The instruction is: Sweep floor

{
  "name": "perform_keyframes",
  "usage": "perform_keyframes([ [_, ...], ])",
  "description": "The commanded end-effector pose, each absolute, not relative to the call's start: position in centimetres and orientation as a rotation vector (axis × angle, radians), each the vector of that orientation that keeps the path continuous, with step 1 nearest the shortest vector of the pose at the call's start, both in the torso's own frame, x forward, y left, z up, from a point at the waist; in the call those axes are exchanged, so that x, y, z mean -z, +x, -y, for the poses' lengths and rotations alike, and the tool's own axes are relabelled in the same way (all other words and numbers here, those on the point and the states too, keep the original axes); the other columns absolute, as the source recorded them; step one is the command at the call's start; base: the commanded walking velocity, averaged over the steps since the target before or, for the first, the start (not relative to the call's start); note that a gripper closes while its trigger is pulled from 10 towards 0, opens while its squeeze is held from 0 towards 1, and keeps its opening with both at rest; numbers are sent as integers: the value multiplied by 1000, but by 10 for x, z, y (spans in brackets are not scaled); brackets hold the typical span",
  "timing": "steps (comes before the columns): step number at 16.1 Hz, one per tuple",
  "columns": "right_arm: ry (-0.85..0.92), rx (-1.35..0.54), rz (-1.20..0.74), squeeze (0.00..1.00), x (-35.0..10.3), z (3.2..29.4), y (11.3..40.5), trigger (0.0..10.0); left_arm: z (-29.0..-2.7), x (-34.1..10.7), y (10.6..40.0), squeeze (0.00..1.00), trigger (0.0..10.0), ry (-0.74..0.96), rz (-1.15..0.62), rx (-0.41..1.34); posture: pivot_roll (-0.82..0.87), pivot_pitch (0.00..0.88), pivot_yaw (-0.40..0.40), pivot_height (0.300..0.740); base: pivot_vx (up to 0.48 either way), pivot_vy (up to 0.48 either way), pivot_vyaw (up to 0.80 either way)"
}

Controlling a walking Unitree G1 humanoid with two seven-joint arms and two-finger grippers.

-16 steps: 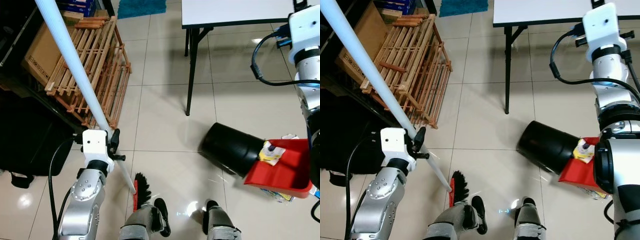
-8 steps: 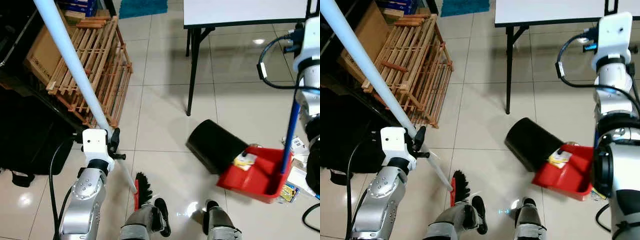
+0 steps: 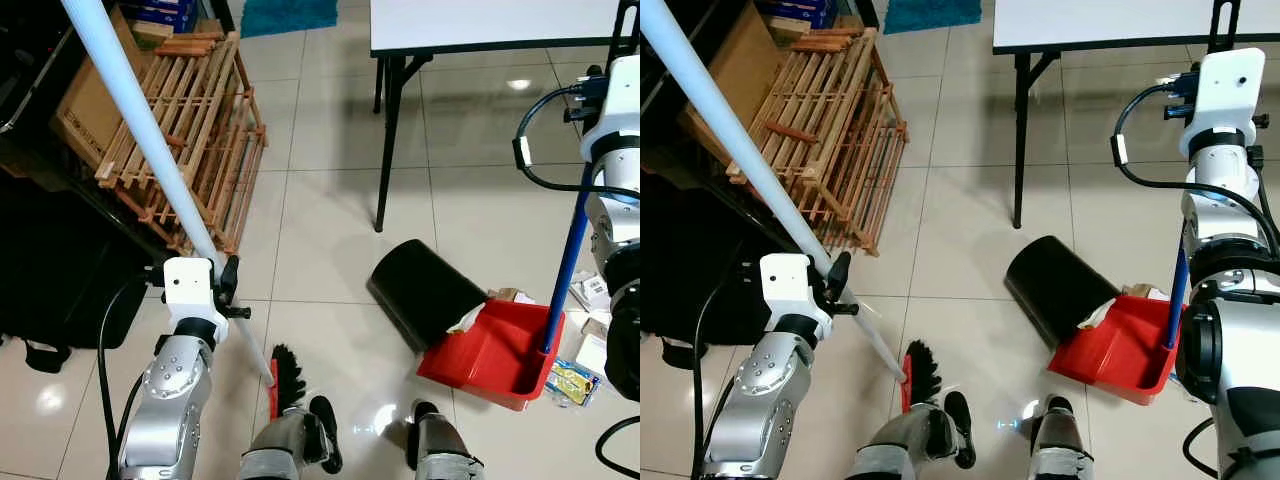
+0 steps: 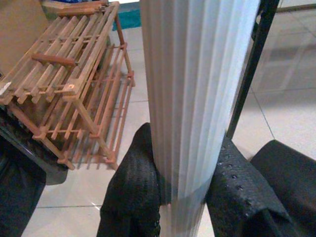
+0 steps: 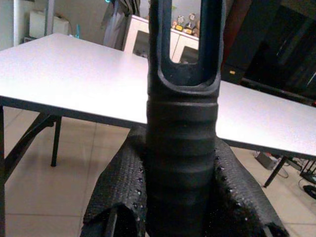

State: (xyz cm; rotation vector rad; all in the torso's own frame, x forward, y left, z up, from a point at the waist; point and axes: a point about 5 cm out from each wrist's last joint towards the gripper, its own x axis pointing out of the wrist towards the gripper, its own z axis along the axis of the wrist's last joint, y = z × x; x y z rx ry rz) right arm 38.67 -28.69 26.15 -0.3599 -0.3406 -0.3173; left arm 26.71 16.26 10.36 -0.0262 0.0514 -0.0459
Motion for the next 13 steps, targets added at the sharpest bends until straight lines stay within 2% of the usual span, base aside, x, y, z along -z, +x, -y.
perform_keyframes([
  [1, -310, 331, 348, 0, -257, 290, 384, 10000, -168, -103, 266, 0, 10000, -37, -54, 20, -118, 261, 168, 740, 0, 0, 0],
  [7, -328, 302, 315, 0, -231, 288, 378, 10000, -169, -103, 268, 0, 10000, -45, -53, 22, -122, 242, 169, 740, 0, 0, 0],
  [13, -264, 318, 250, 0, -198, 294, 365, 10000, -169, -102, 270, 0, 10000, -55, -53, 21, -132, 237, 165, 740, 0, 0, 0],
])
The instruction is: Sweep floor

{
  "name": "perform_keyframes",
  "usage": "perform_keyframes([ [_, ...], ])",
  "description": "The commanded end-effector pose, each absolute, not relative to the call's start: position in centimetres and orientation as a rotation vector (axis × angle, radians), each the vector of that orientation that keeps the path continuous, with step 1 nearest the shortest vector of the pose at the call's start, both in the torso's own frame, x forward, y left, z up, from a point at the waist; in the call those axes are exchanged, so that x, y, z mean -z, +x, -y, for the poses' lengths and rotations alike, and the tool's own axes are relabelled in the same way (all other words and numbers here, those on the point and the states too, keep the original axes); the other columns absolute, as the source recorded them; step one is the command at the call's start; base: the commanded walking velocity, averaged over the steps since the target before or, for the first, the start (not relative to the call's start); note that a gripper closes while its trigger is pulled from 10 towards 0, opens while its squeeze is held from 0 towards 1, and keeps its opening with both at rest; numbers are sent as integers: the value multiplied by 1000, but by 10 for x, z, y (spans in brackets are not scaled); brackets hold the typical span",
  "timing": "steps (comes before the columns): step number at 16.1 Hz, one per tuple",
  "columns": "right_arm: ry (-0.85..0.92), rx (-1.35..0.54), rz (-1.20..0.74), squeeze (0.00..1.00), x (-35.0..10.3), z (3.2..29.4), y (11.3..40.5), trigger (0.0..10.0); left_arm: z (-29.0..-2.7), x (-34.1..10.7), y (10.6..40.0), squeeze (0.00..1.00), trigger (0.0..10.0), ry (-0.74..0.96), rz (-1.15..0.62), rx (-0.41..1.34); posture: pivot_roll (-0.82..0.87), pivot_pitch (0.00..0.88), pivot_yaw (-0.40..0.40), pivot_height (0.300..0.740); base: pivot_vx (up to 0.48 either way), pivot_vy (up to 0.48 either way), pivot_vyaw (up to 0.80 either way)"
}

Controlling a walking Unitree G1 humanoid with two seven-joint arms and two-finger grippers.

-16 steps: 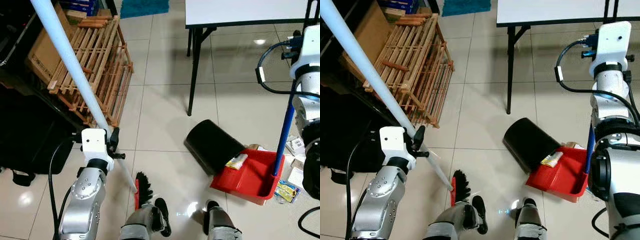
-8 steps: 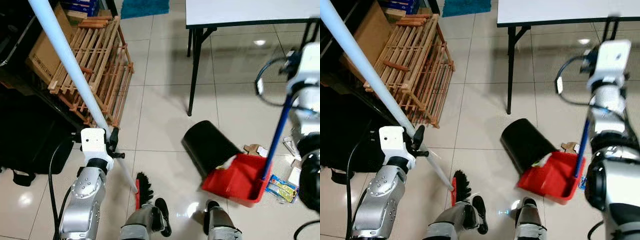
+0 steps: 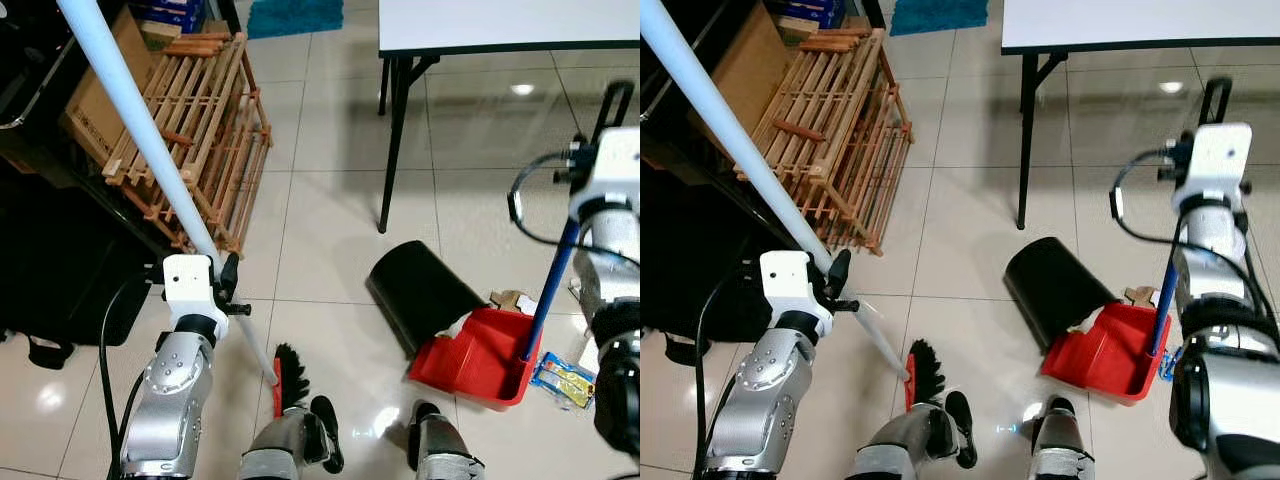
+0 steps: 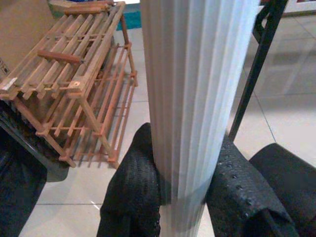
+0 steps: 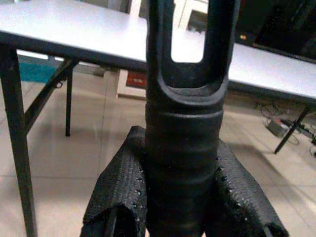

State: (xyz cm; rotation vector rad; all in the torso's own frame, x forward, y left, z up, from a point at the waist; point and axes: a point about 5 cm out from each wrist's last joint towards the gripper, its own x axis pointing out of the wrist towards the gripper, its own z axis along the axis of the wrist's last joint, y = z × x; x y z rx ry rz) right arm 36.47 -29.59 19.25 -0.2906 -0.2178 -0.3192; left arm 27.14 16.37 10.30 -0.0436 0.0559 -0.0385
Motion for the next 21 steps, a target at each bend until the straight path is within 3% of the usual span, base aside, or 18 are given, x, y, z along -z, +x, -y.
perform_keyframes([
  [1, -255, 313, 241, 0, -190, 292, 363, 10000, -169, -103, 271, 0, 10000, -57, -51, 21, -132, 236, 166, 740, 0, 0, 0],
  [11, -189, 314, 204, 0, -167, 296, 345, 10000, -169, -103, 273, 0, 10000, -67, -45, 18, -143, 232, 163, 740, 0, 0, 0],
  [21, -70, 248, 100, 0, -119, 264, 315, 10000, -170, -102, 280, 0, 10000, -60, -67, -2, -162, 225, 161, 740, 0, 0, 0],
])
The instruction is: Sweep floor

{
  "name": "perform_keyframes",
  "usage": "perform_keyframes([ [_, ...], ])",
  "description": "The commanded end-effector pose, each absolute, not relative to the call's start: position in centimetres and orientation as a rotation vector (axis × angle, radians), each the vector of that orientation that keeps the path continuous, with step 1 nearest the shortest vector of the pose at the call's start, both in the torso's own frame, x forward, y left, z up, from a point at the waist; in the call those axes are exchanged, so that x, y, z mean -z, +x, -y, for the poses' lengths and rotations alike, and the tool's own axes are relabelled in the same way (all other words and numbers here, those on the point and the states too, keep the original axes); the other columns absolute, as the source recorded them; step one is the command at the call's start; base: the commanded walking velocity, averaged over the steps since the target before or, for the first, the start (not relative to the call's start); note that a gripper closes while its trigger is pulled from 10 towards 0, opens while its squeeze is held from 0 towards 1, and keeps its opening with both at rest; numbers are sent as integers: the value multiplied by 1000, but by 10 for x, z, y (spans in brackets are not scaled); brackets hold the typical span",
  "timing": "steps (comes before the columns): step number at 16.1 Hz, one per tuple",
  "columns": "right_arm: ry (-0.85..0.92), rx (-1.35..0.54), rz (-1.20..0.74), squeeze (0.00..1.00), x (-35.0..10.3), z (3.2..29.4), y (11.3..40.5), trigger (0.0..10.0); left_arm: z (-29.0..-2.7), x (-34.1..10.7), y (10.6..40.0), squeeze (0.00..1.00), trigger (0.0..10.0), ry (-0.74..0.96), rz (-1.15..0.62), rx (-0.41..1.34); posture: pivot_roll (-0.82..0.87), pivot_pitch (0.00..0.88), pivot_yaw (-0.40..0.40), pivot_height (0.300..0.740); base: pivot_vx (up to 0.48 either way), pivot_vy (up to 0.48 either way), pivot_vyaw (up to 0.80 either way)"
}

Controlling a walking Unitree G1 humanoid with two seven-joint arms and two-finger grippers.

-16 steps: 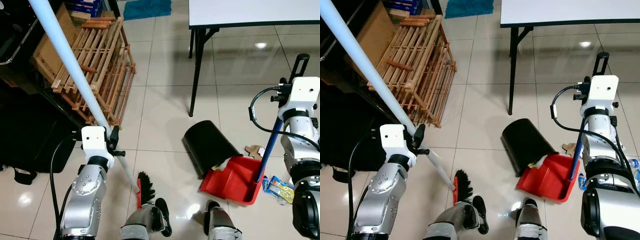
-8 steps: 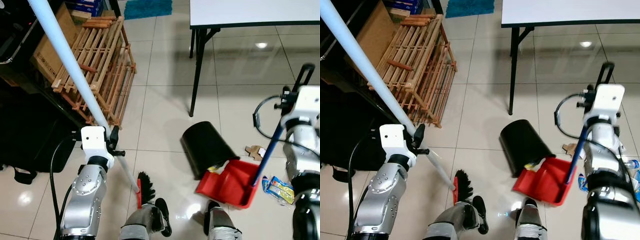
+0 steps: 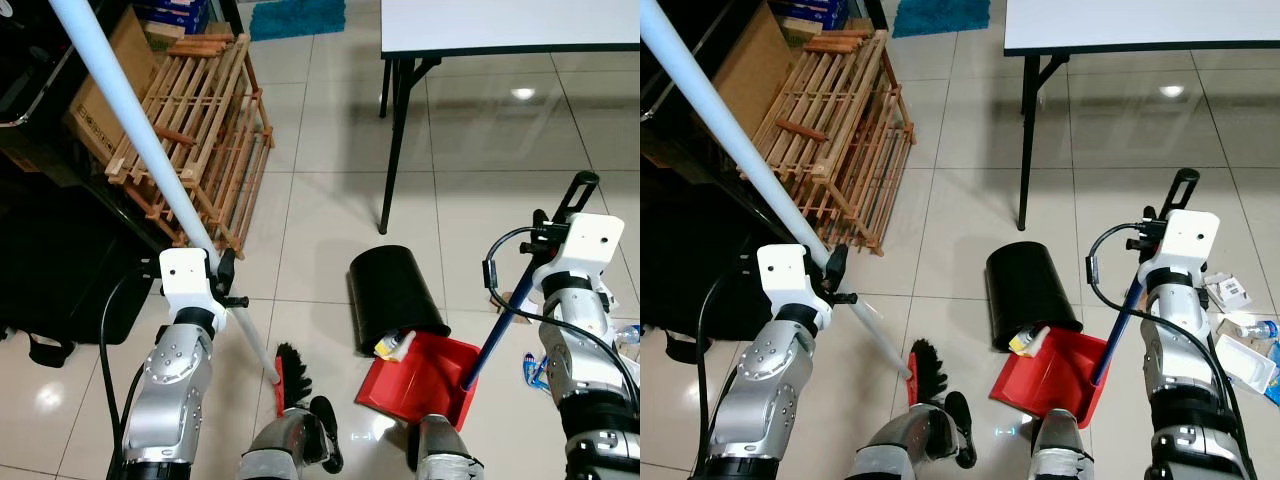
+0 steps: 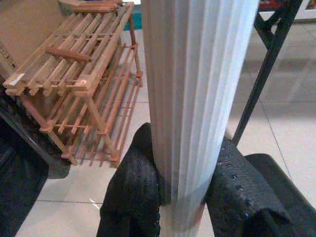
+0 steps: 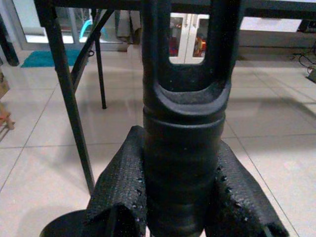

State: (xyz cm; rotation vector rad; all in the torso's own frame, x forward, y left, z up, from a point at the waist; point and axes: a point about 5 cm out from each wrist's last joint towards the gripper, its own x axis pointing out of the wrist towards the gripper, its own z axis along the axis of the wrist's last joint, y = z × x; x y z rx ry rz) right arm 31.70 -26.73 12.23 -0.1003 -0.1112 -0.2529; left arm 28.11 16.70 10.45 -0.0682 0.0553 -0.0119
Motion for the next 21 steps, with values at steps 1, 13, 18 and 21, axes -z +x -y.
perform_keyframes([
  [1, -61, 237, 87, 0, -116, 259, 312, 10000, -170, -101, 281, 0, 10000, -52, -70, -2, -164, 223, 160, 740, 0, 0, 0],
  [13, -42, 210, 41, 0, -113, 245, 304, 10000, -165, -100, 286, 0, 10000, -87, -70, 20, -179, 209, 152, 740, 0, -172, 0],
  [18, -40, 212, 19, 0, -109, 246, 304, 10000, -166, -98, 286, 0, 10000, -85, -72, 16, -178, 204, 150, 740, 0, -445, 0],
  [21, -40, 211, 16, 0, -109, 246, 305, 10000, -166, -98, 286, 0, 10000, -83, -70, 13, -179, 202, 149, 740, 0, -450, 0],
])
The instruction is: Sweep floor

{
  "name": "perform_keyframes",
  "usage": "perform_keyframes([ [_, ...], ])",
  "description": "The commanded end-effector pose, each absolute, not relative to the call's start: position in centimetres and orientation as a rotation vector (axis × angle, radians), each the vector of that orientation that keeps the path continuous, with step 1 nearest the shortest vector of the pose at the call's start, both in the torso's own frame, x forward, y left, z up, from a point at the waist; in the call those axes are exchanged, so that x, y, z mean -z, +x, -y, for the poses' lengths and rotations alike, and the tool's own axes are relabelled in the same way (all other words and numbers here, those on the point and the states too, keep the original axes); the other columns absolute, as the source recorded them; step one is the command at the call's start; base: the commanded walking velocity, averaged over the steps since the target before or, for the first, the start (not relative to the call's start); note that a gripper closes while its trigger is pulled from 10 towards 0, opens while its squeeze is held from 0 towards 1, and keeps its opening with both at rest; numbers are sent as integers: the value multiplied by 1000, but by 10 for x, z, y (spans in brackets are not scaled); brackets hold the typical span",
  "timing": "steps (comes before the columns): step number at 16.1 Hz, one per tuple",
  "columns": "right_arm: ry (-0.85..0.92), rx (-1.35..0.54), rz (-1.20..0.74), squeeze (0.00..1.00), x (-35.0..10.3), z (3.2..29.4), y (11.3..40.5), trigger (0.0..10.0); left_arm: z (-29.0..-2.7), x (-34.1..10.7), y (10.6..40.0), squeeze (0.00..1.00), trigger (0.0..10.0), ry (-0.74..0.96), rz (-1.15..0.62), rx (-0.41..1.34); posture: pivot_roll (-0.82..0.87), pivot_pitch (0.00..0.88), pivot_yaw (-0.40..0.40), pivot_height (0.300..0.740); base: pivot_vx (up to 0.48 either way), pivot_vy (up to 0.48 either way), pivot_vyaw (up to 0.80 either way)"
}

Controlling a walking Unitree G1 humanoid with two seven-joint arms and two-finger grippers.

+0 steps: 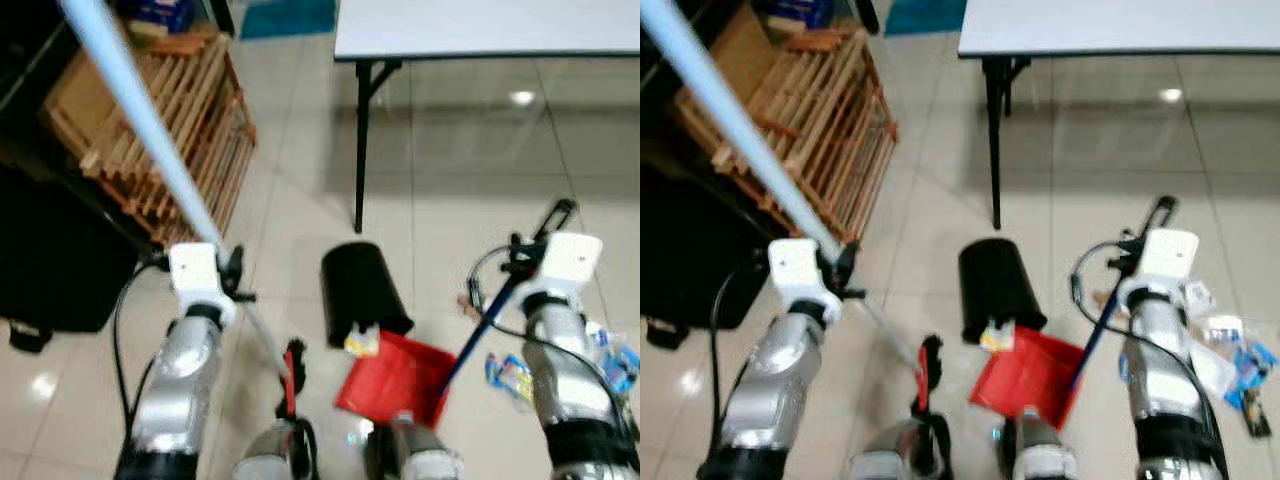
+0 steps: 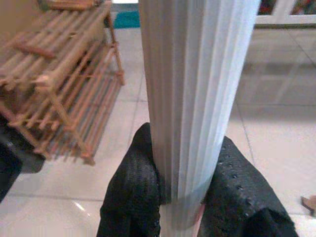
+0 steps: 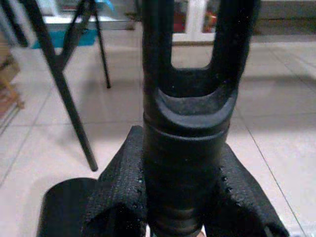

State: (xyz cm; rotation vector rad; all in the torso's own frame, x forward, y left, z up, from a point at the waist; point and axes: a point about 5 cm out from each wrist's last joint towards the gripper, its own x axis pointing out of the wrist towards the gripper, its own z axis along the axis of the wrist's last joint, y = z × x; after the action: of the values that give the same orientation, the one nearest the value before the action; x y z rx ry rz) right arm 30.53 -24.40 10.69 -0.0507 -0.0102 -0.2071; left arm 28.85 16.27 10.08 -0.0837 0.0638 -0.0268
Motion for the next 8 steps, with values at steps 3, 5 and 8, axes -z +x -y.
perform_keyframes([
  [3, -41, 211, 15, 0, -109, 246, 305, 10000, -166, -97, 286, 0, 10000, -80, -71, 12, -181, 201, 148, 740, 0, -450, 0],
  [5, -45, 212, 14, 0, -109, 247, 306, 10000, -166, -97, 286, 0, 10000, -79, -70, 12, -182, 199, 147, 740, 0, -450, 0],
  [8, -46, 209, 4, 0, -107, 246, 307, 10000, -168, -92, 285, 0, 10000, -72, -89, 1, -180, 198, 143, 740, 0, -150, 0],
])
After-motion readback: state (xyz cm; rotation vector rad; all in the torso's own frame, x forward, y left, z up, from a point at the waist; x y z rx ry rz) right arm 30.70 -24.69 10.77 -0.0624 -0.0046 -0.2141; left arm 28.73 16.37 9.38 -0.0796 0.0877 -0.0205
